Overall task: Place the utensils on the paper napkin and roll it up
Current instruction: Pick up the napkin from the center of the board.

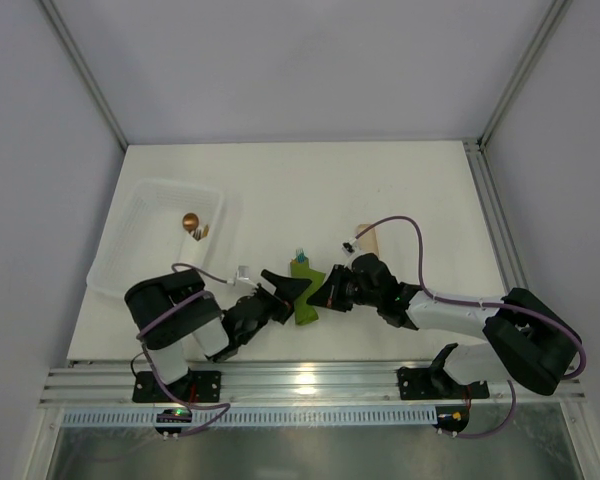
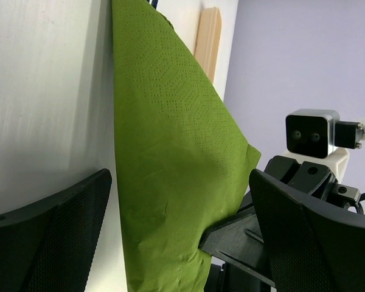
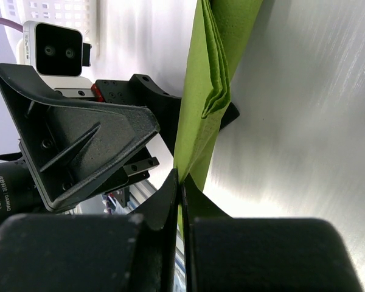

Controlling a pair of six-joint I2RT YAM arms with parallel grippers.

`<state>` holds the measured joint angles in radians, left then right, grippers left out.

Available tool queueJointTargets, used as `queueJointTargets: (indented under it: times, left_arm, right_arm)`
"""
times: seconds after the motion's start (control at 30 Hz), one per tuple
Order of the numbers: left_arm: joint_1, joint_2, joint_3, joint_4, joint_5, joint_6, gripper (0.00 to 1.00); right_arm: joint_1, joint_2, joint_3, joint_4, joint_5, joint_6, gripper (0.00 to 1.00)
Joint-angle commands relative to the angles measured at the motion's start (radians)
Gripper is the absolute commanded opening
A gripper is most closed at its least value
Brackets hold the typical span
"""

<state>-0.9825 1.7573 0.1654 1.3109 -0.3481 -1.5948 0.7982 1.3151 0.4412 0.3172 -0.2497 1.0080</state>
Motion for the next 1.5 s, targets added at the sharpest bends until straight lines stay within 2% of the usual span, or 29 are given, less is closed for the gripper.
queueJointTargets:
  times: [0.0, 0.17, 0.4, 0.5, 1.03, 1.13, 1.27, 1.37, 1.47]
  left_arm:
    - [0.025, 0.076, -0.027, 0.019, 0.03, -0.024, 0.97]
    - [0.05, 0.139, -0.017, 0.103, 0.064, -0.011, 0.93]
    - [0.08, 0.225, 0.009, 0.234, 0.133, 0.007, 0.79]
    - [0.082, 0.235, 0.019, 0.234, 0.15, 0.013, 0.75]
    - [0.087, 0.229, 0.043, 0.234, 0.201, 0.07, 0.67]
    - [0.091, 0.234, 0.051, 0.234, 0.216, 0.079, 0.62]
    - [0.097, 0.241, 0.057, 0.234, 0.227, 0.09, 0.45]
    - [0.105, 0.246, 0.062, 0.232, 0.244, 0.095, 0.39]
    - [0.108, 0.252, 0.072, 0.234, 0.264, 0.102, 0.39]
  right_arm:
    - [-0.001, -0.017, -0.002, 0.033, 0.0, 0.003, 0.04]
    - [-0.001, -0.014, -0.006, 0.033, 0.0, 0.003, 0.03]
    - [-0.001, -0.016, -0.019, 0.036, 0.004, 0.006, 0.04]
    - [-0.002, -0.016, -0.033, 0.039, 0.009, 0.007, 0.03]
    - [-0.008, -0.033, -0.101, 0.057, 0.023, 0.012, 0.04]
    - [-0.011, -0.034, -0.096, 0.054, 0.021, 0.009, 0.04]
    - [-0.013, -0.036, -0.093, 0.049, 0.021, 0.006, 0.04]
    - [-0.014, -0.037, -0.096, 0.046, 0.023, 0.006, 0.04]
    - [-0.014, -0.036, -0.095, 0.045, 0.023, 0.004, 0.04]
